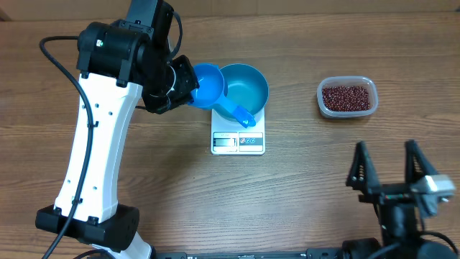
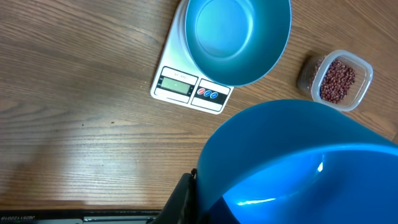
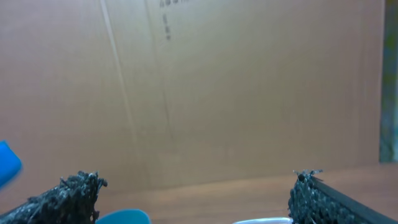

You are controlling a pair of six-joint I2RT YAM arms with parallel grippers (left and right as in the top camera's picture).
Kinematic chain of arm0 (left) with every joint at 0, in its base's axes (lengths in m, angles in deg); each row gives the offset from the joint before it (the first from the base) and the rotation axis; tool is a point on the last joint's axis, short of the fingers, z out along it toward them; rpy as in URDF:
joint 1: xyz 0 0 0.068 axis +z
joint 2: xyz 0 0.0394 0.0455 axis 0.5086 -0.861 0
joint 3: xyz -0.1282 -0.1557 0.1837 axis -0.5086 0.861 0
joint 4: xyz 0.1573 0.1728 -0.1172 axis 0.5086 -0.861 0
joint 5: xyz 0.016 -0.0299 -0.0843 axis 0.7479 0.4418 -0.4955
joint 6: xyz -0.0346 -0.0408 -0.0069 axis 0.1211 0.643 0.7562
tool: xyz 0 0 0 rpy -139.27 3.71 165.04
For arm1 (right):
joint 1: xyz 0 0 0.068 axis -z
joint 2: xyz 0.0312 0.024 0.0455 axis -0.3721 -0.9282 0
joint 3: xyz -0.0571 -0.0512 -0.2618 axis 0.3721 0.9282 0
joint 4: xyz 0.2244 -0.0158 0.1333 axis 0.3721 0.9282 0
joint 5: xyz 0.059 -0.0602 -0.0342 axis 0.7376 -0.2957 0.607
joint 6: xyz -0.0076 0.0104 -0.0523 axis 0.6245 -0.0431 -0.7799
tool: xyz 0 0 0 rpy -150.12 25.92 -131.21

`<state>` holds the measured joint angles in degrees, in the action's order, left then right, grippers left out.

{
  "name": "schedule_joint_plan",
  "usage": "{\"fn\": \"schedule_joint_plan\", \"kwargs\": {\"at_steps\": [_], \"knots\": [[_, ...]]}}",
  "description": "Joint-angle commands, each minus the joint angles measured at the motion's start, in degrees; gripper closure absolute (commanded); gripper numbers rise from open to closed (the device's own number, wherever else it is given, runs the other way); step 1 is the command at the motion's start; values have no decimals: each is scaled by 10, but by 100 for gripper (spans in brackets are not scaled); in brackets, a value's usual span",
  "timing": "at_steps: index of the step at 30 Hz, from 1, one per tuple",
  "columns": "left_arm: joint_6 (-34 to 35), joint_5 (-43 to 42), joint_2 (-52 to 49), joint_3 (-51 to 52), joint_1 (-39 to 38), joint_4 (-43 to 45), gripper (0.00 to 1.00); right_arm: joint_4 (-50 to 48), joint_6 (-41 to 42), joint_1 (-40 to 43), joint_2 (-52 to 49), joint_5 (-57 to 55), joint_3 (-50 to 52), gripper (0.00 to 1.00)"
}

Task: Scoop item into bowl and weigh 150g on scale
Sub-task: 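Move the right gripper toward the scoop held by the left gripper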

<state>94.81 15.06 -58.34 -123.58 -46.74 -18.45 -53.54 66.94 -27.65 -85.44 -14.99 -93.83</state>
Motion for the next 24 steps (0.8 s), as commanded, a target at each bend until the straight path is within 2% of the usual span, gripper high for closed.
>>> {"fn": "schedule_joint_plan", "kwargs": {"at_steps": [1,6,10,13,15,21,24], "knots": [[2,-6,0,2,-4,-1,96,92,99,-1,-57,-12,-113,0],[9,-6,0,2,-4,-1,96,219,175,-1,-173,52,-243,0],[13,-6,0,2,-4,-1,95,260,219,-1,-271,209,-318,0],[23,-6,0,2,-4,-1,96,237,265,-1,-330,368,-337,0],[35,-6,0,2,-4,-1,96,206,289,-1,-361,417,-337,0],[89,0,0,2,-4,1,96,150,391,-2,-438,434,-337,0],[178,0,0,2,-4,10,96,130,453,-2,-492,435,-337,0]]}}
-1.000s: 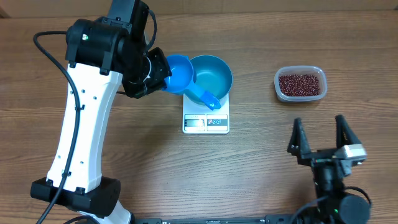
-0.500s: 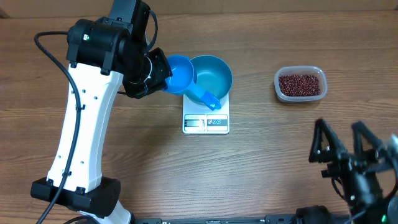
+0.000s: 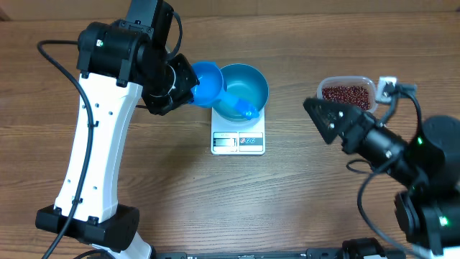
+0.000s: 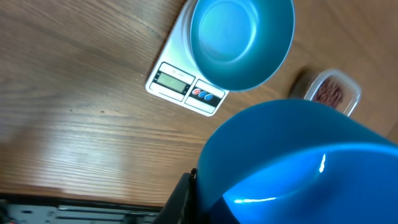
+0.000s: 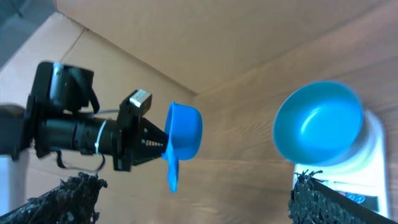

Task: Scoop item into bowl and weigh 150g on scale
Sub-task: 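Move the right gripper toward the scoop held by the left gripper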

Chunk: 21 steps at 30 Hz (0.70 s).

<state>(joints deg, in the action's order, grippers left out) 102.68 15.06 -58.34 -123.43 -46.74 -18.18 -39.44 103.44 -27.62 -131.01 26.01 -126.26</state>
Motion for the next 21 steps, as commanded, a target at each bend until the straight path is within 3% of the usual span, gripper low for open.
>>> {"fn": "schedule_joint_plan", "kwargs": {"at_steps": [1,4,10,16,21], "knots": [[125,0,0,0,-4,10,96,-15,103,-2,-51,25,-12,0],[201,0,0,0,-4,15,96,-35,124,-2,-92,28,-12,0],[278,-1,-3,0,-5,31,96,-126,124,-30,-155,46,-12,1],[286,0,-11,1,-19,43,96,-224,123,-96,-191,38,-12,1],[285,0,-19,1,-35,43,96,-232,118,-138,-201,-15,-12,0]]}}
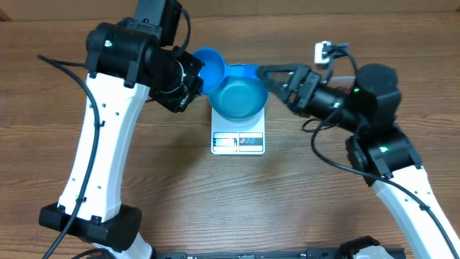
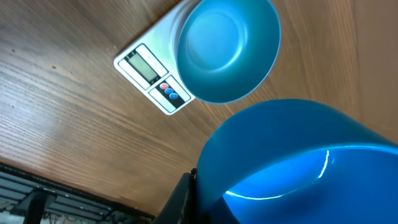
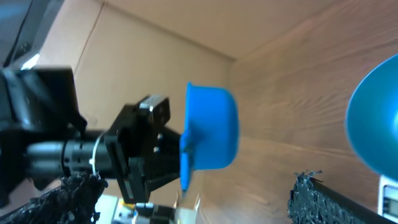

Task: Scoop item into bowl and weigh 150g on scale
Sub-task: 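Move the right gripper toward the scoop held by the left gripper, then grasp the scoop with the right gripper and release it from the left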

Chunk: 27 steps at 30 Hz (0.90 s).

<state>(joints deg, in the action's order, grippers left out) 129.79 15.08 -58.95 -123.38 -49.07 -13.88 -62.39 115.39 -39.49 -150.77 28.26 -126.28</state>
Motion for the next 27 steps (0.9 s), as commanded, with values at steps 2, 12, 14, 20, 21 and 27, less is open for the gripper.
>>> {"fn": "schedule_joint_plan", "kwargs": {"at_steps": [2,12,14,20,21,27], "knots": [[14,1,-14,0,-18,0,96,-2,-3,-30,-3,-50,-12,1],[14,15,-15,0,-36,0,96,-4,-23,-33,-3,-65,-12,28],[14,15,-15,0,-40,-2,96,-4,-24,-33,-3,-68,-12,30],[14,14,-15,0,-54,-2,96,-4,-24,-33,-3,-78,-12,34],[14,14,-15,0,-56,-2,96,-4,-24,-33,-3,-78,-12,39],[14,14,-15,0,-61,-2,96,-4,-24,-33,-3,-78,-12,66]]}}
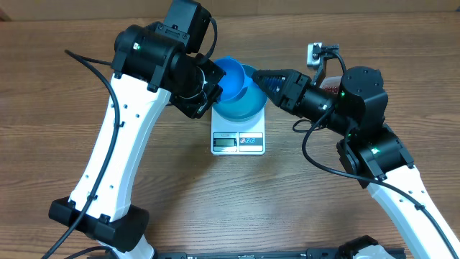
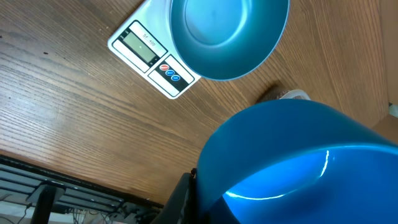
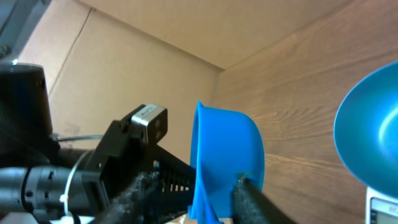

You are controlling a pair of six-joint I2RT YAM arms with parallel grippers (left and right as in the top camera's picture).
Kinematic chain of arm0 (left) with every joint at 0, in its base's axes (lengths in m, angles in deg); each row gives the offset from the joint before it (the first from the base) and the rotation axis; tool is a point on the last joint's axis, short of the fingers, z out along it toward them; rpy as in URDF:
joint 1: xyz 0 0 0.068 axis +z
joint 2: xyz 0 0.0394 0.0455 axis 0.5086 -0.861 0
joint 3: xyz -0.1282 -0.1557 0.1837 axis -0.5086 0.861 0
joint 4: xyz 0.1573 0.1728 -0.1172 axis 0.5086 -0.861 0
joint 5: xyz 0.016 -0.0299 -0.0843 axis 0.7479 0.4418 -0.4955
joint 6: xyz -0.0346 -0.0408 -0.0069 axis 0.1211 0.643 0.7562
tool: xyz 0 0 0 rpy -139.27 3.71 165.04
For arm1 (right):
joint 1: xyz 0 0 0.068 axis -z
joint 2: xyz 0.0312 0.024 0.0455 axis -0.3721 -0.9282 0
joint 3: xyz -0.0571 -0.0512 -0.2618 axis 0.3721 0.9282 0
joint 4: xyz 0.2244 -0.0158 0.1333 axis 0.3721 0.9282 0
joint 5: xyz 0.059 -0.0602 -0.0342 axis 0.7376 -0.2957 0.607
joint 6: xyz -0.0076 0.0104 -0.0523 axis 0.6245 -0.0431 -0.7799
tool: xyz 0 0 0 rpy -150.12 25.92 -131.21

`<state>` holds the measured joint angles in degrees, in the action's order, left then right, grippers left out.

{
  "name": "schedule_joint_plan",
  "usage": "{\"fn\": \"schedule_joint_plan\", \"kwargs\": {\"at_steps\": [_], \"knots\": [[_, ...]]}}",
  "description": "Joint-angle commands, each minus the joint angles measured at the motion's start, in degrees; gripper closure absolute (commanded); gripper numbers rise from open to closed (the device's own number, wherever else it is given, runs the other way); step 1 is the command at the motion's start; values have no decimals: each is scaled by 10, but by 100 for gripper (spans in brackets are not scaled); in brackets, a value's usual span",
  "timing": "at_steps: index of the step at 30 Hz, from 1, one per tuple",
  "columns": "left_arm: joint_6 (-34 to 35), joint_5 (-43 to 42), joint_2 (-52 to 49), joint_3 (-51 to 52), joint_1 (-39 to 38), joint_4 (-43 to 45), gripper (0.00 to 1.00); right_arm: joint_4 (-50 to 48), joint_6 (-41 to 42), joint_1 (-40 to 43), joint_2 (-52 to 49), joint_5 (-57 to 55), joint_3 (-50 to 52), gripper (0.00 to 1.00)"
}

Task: Scoop item into bowl and weigh 150g on scale
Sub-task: 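Grasp the scoop with the right gripper and release it from the left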

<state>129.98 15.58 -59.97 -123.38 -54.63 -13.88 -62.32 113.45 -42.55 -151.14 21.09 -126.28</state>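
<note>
The blue scoop (image 1: 231,78) hangs over the far left rim of the blue bowl (image 1: 244,109), which stands empty on the white scale (image 1: 238,142). My left gripper (image 1: 213,90) is shut on the scoop's cup, which fills the left wrist view (image 2: 298,168). My right gripper (image 1: 263,77) reaches in from the right. In the right wrist view its narrowed fingers straddle the scoop (image 3: 227,158): the right finger (image 3: 250,194) touches the cup, the left one stands a little off. The bowl (image 2: 227,31) and scale (image 2: 152,59) lie below.
Only a pale edge of the clear tub of red beans (image 2: 290,95) shows past the scoop; in the overhead view my right arm covers it. The left arm's white link (image 1: 118,151) crosses the table's left half. Cardboard walls stand behind the table.
My right gripper has come up to the scoop and its fingers have narrowed round the cup. My left arm has carried the scoop a little to the right, over the bowl's rim.
At first my left gripper held the scoop beside the bowl while my right gripper stood open at the near right. Then the right arm was beside the bean tub, later next to the bowl facing the scoop. Now its fingers flank the scoop.
</note>
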Motion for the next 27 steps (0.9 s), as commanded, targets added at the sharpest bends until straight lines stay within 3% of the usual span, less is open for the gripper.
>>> {"fn": "schedule_joint_plan", "kwargs": {"at_steps": [1,8,17,18,19,20,21,27], "knots": [[12,9,-5,0,-5,-2,96,-4,-5,-2,0,-7,-12,69],[12,9,-5,0,-5,-2,95,0,-5,-2,0,-6,-12,93],[12,10,-5,0,-5,-2,91,0,-5,-2,0,-6,-12,96],[12,10,-5,0,-5,-2,85,0,-5,-2,0,-6,-12,96],[12,12,-5,0,-5,-2,66,0,-5,-2,0,-6,-12,96],[12,21,-5,0,-5,-2,14,2,-5,-2,0,-7,-12,96],[12,27,-5,0,-5,-2,0,3,-5,-2,0,-7,-12,96],[11,18,-4,-1,0,-1,1,23,-5,-2,0,-21,-12,96]]}}
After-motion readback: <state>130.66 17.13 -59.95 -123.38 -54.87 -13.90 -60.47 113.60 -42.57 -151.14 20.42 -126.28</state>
